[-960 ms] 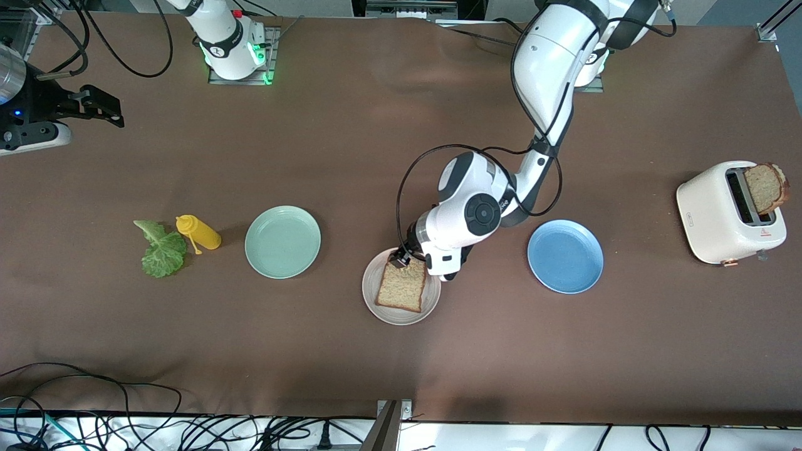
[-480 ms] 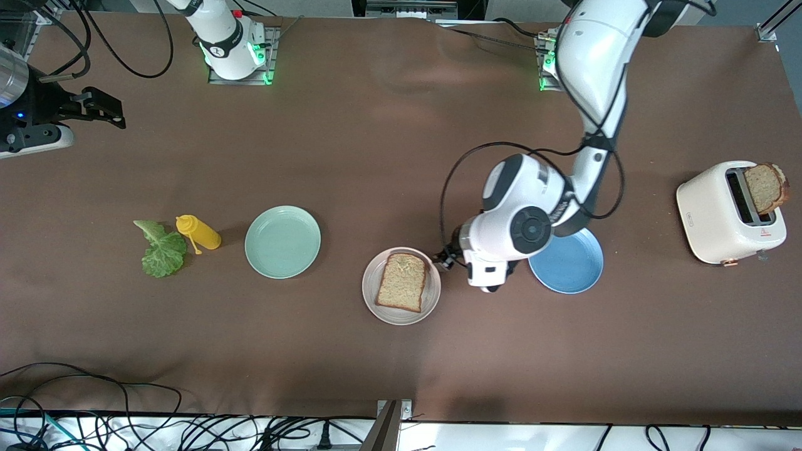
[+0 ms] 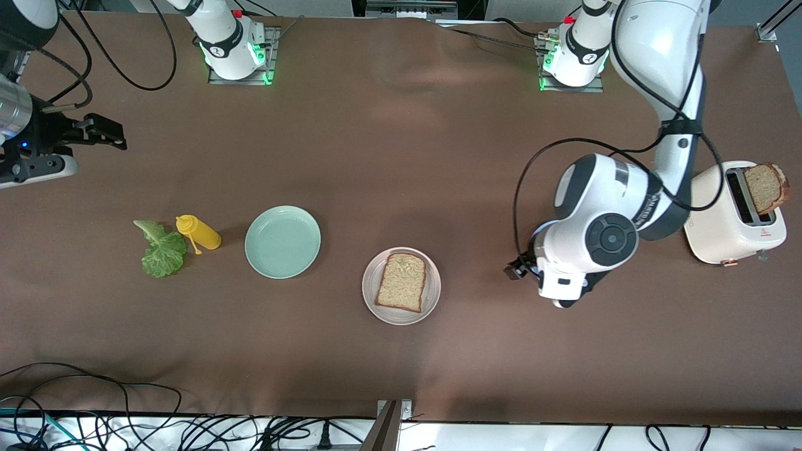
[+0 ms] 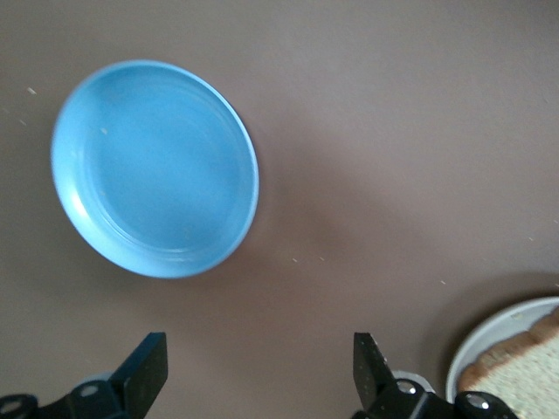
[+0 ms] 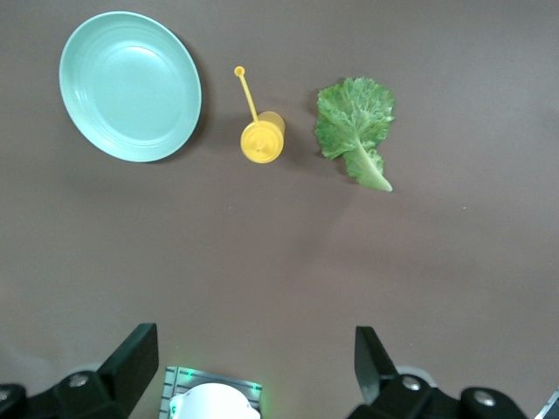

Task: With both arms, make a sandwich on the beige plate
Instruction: 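Withdraw the left gripper toward the toaster while the right gripper reaches out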

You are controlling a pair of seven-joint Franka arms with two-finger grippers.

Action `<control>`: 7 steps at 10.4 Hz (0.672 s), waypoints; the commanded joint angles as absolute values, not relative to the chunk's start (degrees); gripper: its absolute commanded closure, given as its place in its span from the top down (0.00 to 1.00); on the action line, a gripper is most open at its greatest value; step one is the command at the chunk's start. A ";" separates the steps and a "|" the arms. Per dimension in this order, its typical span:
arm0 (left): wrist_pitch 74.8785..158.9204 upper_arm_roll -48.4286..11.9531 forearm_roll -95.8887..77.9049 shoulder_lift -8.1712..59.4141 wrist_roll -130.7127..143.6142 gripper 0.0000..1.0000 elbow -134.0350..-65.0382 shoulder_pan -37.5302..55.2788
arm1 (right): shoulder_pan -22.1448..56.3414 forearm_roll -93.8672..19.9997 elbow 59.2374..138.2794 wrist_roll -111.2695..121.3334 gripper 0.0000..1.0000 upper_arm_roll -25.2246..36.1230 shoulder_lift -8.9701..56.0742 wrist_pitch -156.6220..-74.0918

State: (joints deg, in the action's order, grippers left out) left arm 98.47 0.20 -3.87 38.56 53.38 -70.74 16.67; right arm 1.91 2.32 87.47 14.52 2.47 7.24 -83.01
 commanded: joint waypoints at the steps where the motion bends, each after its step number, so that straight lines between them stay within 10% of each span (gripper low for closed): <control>1: 95.29 -0.26 -0.01 32.97 45.38 0.94 -75.23 13.29 | -1.22 2.03 84.46 22.64 1.00 3.95 12.20 -85.76; 7: 95.19 -0.35 2.11 26.81 32.61 1.00 -82.44 7.13 | -2.90 1.32 84.81 26.90 1.00 5.62 17.74 -92.63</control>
State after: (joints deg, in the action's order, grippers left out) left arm 94.95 0.33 0.41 29.86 34.77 -79.15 8.52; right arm -2.07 2.08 86.24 25.52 5.44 15.69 -92.28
